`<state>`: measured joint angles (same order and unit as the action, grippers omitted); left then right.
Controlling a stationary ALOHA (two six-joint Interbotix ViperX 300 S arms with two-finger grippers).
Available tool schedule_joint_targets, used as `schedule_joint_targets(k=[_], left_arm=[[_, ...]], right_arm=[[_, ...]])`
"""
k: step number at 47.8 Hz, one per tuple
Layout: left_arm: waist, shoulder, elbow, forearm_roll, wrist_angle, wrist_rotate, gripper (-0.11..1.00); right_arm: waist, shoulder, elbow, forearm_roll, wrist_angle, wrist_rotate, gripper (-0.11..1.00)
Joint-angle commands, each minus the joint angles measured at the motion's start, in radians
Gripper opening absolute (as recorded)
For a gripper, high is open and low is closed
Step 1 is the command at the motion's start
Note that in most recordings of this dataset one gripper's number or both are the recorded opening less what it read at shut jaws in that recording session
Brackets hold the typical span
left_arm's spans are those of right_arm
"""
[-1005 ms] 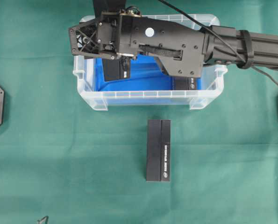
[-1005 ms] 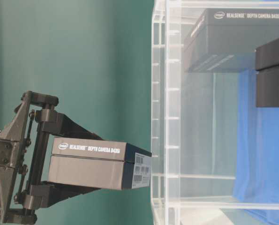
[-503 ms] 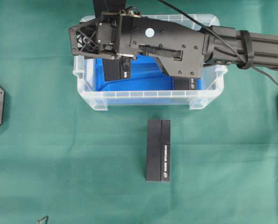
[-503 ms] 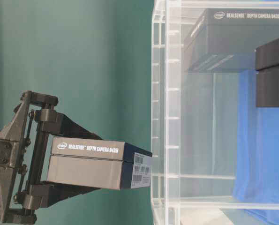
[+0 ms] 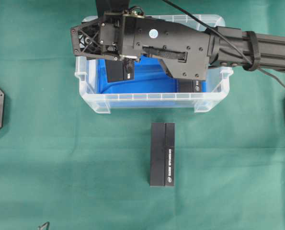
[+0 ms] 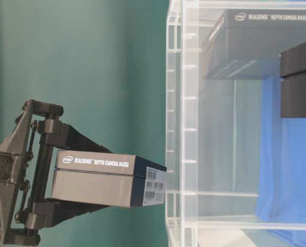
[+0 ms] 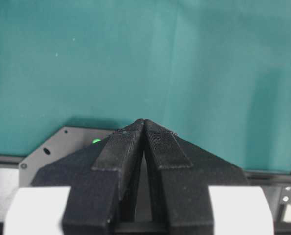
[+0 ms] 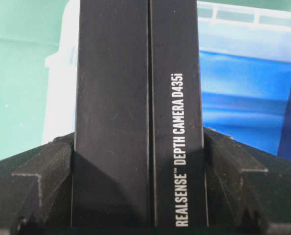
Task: Take the box out of the case with the right arm.
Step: 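Lift the held box up out of the bin with the right gripper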
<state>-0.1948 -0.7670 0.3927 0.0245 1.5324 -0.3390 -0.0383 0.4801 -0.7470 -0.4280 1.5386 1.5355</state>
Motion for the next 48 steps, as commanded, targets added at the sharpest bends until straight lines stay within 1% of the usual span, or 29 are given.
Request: schedule_joint_targets(k=[1, 18, 48], left_arm=[[0.005, 0.003, -0.011, 0.002, -0.006, 0.0, 0.0], [0.005, 0.003, -0.009, 0.003, -0.006, 0.0, 0.0], [0.005, 0.003, -0.008, 0.003, -0.006, 0.0, 0.0]], right_arm=[[0.003, -0.064, -0.032, -0.012, -0.002, -0.003, 0.68], [0.003, -0.064, -0.035, -0.025, -0.002, -0.003, 0.68], [0.003, -0.064, -0.035, -0.031, -0.002, -0.003, 0.68]])
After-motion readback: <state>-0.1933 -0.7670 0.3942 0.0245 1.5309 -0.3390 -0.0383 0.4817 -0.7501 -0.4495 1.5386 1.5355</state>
